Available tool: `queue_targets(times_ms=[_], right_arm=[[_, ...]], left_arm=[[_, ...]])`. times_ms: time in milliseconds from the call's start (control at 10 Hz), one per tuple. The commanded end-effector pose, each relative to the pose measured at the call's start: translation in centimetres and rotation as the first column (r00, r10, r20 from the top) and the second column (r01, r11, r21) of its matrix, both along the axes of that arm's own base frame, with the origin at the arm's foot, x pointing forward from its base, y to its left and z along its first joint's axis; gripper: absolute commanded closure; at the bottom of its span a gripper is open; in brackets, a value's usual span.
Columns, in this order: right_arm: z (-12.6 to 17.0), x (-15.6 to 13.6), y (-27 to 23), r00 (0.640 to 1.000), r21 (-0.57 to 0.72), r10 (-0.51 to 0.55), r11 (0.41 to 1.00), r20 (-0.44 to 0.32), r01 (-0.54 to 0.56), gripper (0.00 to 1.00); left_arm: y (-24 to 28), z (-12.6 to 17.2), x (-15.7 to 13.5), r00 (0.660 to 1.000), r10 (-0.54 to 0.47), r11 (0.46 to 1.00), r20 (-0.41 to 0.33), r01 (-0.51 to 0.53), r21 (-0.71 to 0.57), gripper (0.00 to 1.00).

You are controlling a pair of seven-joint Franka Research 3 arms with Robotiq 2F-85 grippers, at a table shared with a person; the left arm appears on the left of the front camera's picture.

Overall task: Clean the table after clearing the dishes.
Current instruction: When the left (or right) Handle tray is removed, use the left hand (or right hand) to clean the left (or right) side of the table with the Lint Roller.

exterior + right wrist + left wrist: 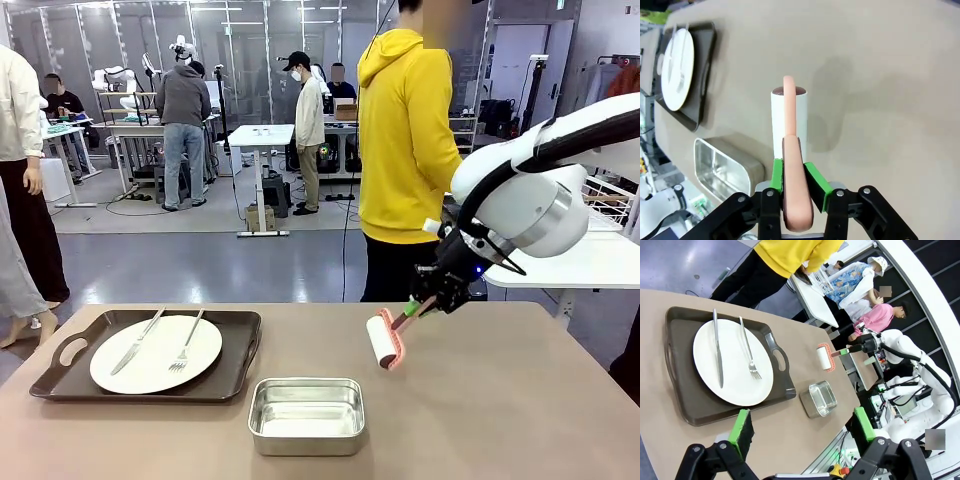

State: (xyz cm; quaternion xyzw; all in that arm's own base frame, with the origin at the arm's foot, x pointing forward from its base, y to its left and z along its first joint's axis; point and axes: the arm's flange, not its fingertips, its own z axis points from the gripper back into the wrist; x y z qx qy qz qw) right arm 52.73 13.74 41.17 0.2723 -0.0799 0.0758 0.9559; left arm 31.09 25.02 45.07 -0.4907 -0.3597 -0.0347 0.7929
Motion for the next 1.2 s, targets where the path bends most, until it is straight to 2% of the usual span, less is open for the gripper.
queue_targets(times_ms=[0,200,300,400,500,700,900,1000,1100], right_arm=[[0.4,-0.3,-0.3,0.994,0.012,-0.086,0.996,-0.071,0.087,0.77],[-2.1,-0.5,-0.5,0.981,0.047,-0.135,0.989,-0.137,0.142,0.77],[-2.3,0.1,-0.8,0.975,0.075,-0.149,0.984,-0.164,0.163,0.77],[-2.4,0.4,-1.1,0.973,0.078,-0.174,0.979,-0.153,0.188,0.77],[4.6,1.3,-4.7,0.969,0.115,-0.182,0.973,-0.165,0.202,0.77],[3.4,2.2,-5.7,0.958,0.074,-0.156,0.981,-0.239,0.178,0.77],[2.4,3.2,-6.4,0.947,0.051,-0.19,0.976,-0.259,0.21,0.77],[2.8,2.7,-5.7,0.96,0.044,-0.113,0.991,-0.256,0.129,0.77],[2.9,2.4,-7.3,0.961,0.078,-0.171,0.978,-0.216,0.192,0.77]], left_arm=[[0.1,0.2,-0.2,1.0,-0.002,1.0,0.015,0.002,-0.009,0.0],[0.1,0.2,-0.2,1.0,-0.002,1.0,0.015,0.002,-0.009,0.0],[0.1,0.2,-0.2,1.0,-0.002,1.0,0.015,0.002,-0.009,0.0],[0.1,0.2,-0.2,1.0,-0.002,1.0,0.015,0.002,-0.009,0.0],[0.1,0.2,-0.2,1.0,-0.002,1.0,0.015,0.002,-0.009,0.0],[0.1,0.2,-0.2,1.0,-0.002,1.0,0.015,0.002,-0.009,0.0],[0.1,0.2,-0.2,1.0,-0.002,1.0,0.015,0.002,-0.009,0.0],[0.1,0.2,-0.2,1.0,-0.002,1.0,0.015,0.002,-0.009,0.0],[0.1,0.2,-0.2,1.0,-0.002,1.0,0.015,0.002,-0.009,0.0]])
